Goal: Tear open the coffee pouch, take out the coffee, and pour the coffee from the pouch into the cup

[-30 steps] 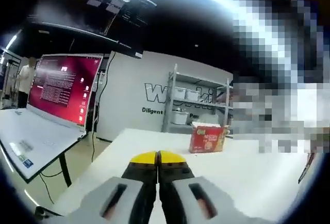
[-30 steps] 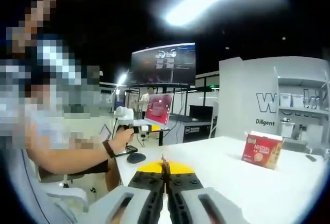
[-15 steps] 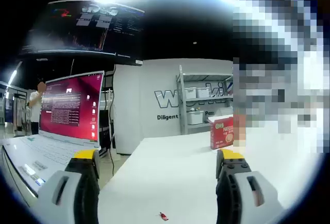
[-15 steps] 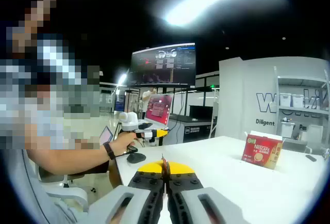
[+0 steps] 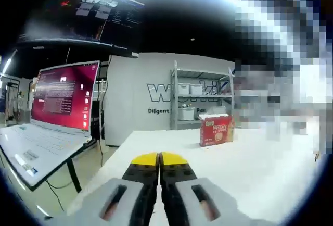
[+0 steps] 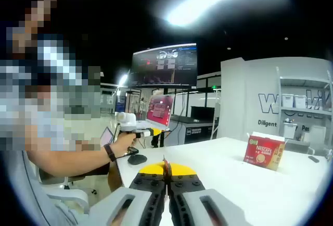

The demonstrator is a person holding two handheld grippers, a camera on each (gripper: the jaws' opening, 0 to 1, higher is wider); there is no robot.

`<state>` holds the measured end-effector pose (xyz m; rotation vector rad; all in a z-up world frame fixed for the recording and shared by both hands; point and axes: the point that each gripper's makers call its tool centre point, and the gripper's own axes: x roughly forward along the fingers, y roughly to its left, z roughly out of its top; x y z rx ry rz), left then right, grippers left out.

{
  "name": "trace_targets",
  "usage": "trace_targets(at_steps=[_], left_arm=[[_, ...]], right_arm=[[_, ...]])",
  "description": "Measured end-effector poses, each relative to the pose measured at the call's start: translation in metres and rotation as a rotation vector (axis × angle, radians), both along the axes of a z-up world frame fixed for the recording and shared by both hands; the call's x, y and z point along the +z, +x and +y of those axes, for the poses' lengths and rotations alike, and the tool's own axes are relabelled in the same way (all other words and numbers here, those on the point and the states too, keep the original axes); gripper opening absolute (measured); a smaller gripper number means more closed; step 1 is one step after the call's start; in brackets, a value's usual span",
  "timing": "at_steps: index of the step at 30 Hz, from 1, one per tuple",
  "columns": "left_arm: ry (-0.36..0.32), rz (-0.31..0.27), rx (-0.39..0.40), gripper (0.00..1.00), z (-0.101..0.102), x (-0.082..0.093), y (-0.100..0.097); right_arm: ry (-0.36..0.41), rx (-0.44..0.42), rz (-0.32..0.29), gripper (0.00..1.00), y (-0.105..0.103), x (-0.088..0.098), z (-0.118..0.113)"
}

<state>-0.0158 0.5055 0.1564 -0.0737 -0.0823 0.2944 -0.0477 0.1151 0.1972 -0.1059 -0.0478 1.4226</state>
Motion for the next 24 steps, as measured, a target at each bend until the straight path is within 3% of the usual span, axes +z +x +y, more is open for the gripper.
trace_targets(at_steps=[1, 4, 6, 9, 11, 13, 14, 16, 18, 20, 24], left_arm=[[-0.027, 0.071, -0.046, 0.01, -0.004, -0.011, 0.004], [-0.018, 0.103, -0.08, 0.0, -0.007, -0.017, 0.01], [-0.01, 0.096, -0.074, 0.0, -0.007, -0.016, 0.009], [0.076, 0.049, -0.033, 0.01, -0.001, -0.005, 0.007], [0.086, 0.032, -0.007, 0.03, -0.001, -0.001, 0.006], [0.183, 0.028, 0.04, 0.05, 0.004, 0.003, 0.004], [0.178, 0.036, 0.045, 0.14, 0.005, 0.001, 0.005], [0.136, 0.022, 0.038, 0.55, 0.005, 0.001, 0.013], [0.126, 0.031, 0.044, 0.83, 0.008, -0.002, 0.017], [0.124, 0.053, 0.062, 0.86, 0.011, -0.007, 0.017], [0.142, 0.046, 0.077, 0.88, 0.013, -0.007, 0.014]], right_arm=[[0.0, 0.0, -0.001, 0.01, 0.0, 0.0, 0.0], [-0.001, 0.002, -0.003, 0.01, -0.001, 0.001, 0.001], [0.001, 0.001, -0.004, 0.01, -0.001, 0.001, 0.0], [0.002, -0.001, 0.0, 0.01, 0.001, 0.001, 0.0], [0.002, -0.002, 0.001, 0.01, 0.001, 0.001, 0.0], [0.002, 0.0, -0.003, 0.01, 0.0, 0.002, 0.0], [0.004, 0.0, -0.003, 0.01, 0.0, 0.003, 0.0], [0.008, 0.001, -0.002, 0.01, 0.0, 0.003, -0.001], [0.012, 0.003, 0.002, 0.01, 0.0, 0.004, -0.002], [0.018, 0.004, 0.005, 0.01, 0.0, 0.004, -0.002], [0.017, 0.001, 0.005, 0.01, 0.0, 0.004, -0.004]])
